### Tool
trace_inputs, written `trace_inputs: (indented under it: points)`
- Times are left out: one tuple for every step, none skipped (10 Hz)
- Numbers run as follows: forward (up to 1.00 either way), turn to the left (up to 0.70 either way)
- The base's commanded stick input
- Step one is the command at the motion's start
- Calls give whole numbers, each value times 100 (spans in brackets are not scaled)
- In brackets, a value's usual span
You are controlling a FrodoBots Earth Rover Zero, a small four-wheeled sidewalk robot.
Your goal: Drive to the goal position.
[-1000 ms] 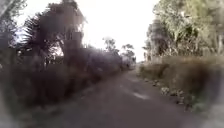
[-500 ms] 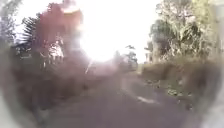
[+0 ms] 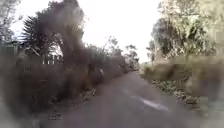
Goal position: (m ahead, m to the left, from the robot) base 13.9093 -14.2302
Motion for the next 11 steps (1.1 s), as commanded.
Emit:
trace_inputs:
  points:
    - [50,-50]
    - [50,-50]
    - [50,-50]
    - [50,-50]
    - [50,-50]
    - [50,-50]
    - [50,-50]
    - [50,-50]
    - [50,-50]
    - [50,-50]
    - [50,-50]
